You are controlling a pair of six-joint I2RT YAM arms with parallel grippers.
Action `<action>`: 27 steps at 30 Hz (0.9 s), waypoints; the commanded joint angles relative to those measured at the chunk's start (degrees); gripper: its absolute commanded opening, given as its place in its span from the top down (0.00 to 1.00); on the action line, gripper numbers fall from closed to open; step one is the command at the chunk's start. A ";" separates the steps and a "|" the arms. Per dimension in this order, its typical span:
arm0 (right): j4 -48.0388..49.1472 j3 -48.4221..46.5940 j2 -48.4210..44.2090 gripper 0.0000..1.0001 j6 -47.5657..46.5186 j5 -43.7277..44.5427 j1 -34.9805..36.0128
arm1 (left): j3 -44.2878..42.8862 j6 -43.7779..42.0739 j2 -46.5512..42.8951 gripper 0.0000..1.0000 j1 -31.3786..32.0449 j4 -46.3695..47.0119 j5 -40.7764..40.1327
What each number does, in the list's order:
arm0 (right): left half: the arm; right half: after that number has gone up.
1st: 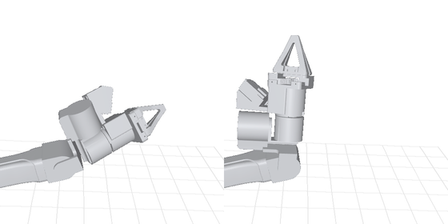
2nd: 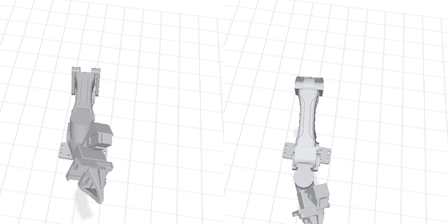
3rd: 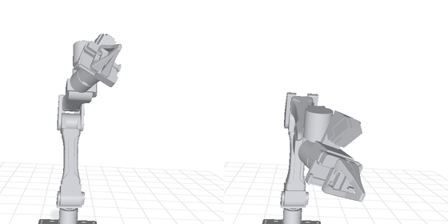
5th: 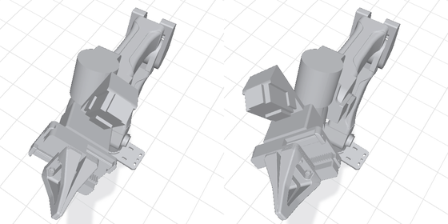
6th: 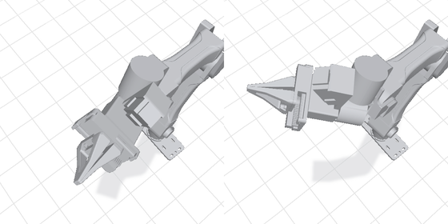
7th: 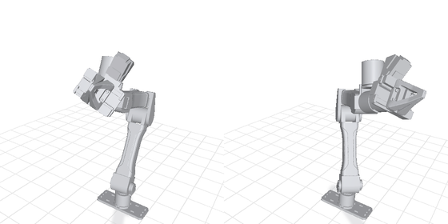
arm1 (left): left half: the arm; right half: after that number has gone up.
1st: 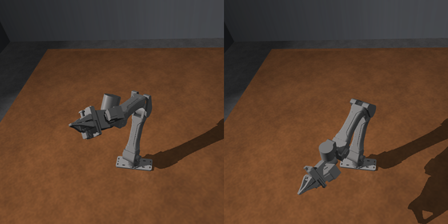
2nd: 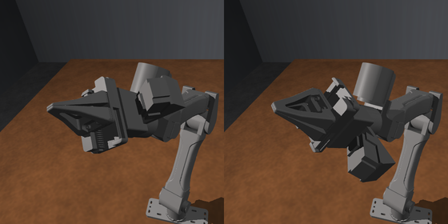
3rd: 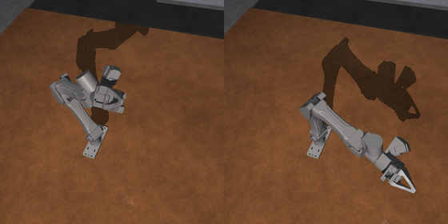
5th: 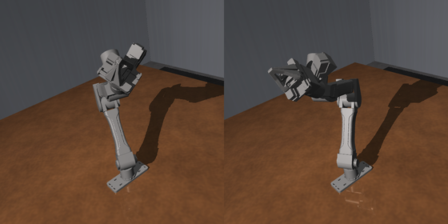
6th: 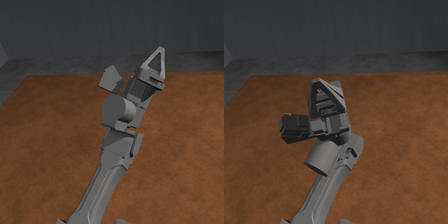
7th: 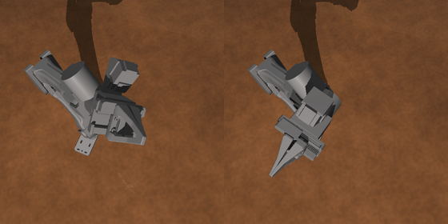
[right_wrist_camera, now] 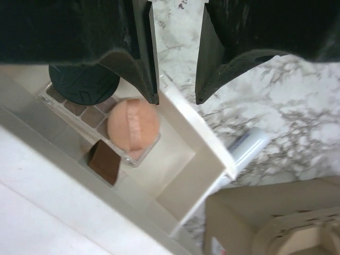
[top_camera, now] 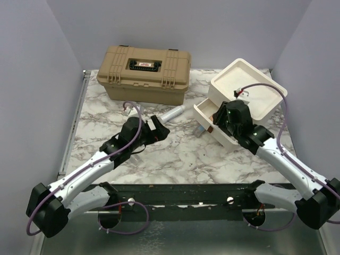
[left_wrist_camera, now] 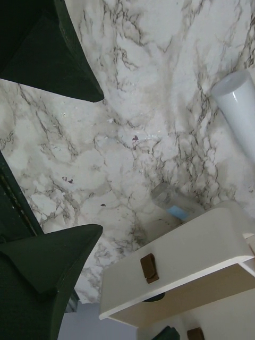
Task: Organize the makeup
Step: Place the makeup tool in the drawer.
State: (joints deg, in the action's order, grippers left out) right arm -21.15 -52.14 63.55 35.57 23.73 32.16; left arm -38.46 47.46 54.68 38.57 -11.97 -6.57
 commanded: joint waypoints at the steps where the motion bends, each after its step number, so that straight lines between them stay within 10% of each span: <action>1: 1.51 -2.69 -6.18 0.59 -6.87 -9.33 -0.26 | -0.84 -2.45 5.23 0.01 -0.22 9.86 9.26; 10: 1.20 -8.79 -7.78 0.47 -15.35 0.20 -0.26 | -3.47 -0.18 19.77 0.01 1.19 25.20 15.26; 15: -1.74 -15.51 -2.80 0.25 -19.44 5.87 -0.66 | -9.69 0.48 28.43 0.04 3.24 28.59 16.34; 27: -9.78 -22.98 4.35 0.18 -18.98 -21.15 -13.93 | -19.68 -0.53 41.13 0.19 11.92 29.54 14.93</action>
State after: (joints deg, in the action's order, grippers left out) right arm -26.63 -73.84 66.70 16.43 16.01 22.31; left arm -56.03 47.42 93.10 48.93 15.92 8.12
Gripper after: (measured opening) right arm 0.812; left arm 0.870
